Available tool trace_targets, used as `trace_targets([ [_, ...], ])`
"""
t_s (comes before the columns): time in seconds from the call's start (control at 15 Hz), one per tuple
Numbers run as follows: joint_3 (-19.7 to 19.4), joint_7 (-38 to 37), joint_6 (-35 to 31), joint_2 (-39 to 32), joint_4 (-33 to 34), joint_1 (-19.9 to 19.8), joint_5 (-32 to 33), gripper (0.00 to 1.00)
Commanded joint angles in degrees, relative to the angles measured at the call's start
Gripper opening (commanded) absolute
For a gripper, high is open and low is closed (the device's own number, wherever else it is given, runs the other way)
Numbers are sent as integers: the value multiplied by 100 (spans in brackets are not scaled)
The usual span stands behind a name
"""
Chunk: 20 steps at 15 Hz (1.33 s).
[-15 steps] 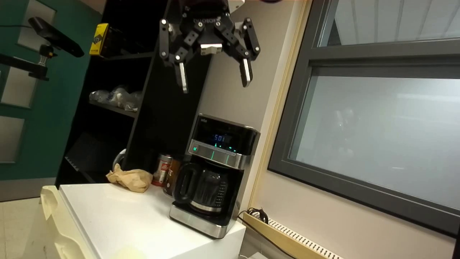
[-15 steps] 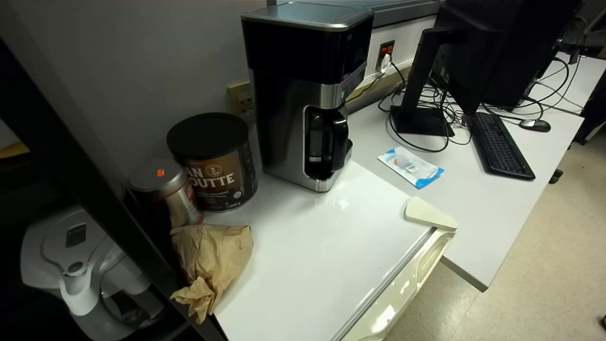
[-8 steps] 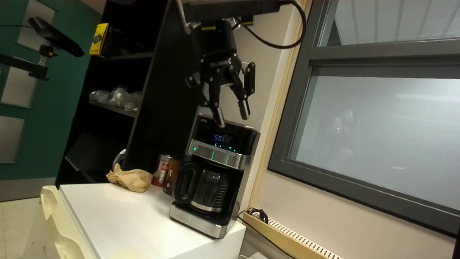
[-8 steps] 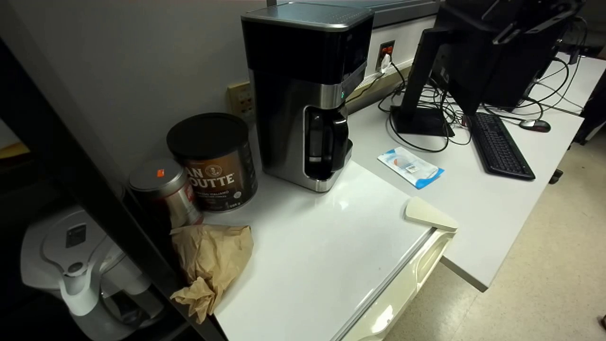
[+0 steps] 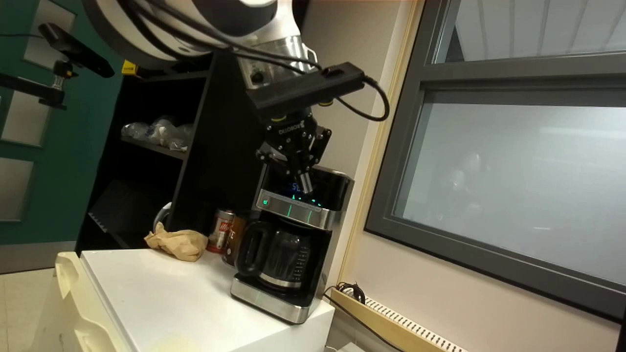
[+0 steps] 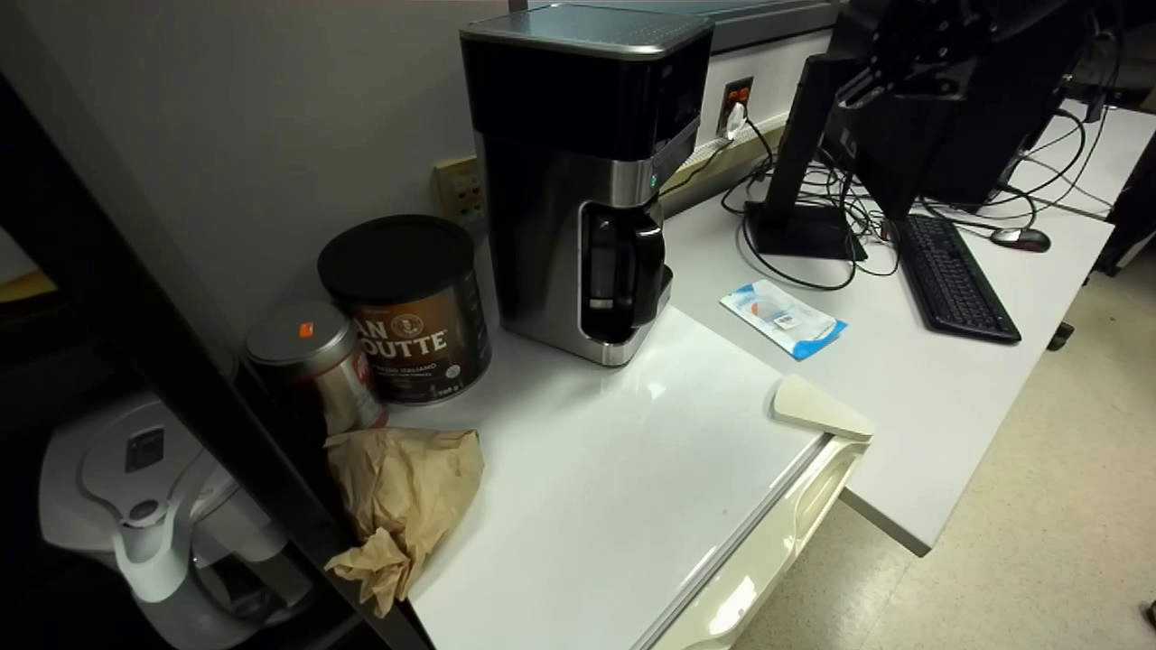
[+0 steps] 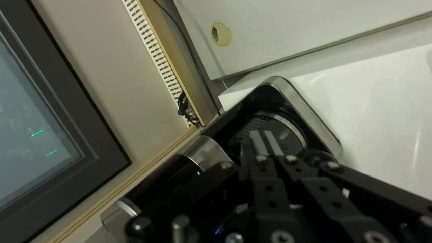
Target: Press a button on the coffeemaker
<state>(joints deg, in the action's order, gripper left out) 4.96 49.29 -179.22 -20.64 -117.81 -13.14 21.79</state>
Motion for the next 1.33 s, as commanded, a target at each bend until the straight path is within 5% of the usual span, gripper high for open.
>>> trace_targets([
  [0.0, 965, 453, -456, -390, 133, -755, -290, 0],
  [0.4, 1912, 474, -409, -923, 524, -1556, -155, 0],
  [1.27, 2360, 417, -12, -1868, 1636, -1765, -108, 0],
])
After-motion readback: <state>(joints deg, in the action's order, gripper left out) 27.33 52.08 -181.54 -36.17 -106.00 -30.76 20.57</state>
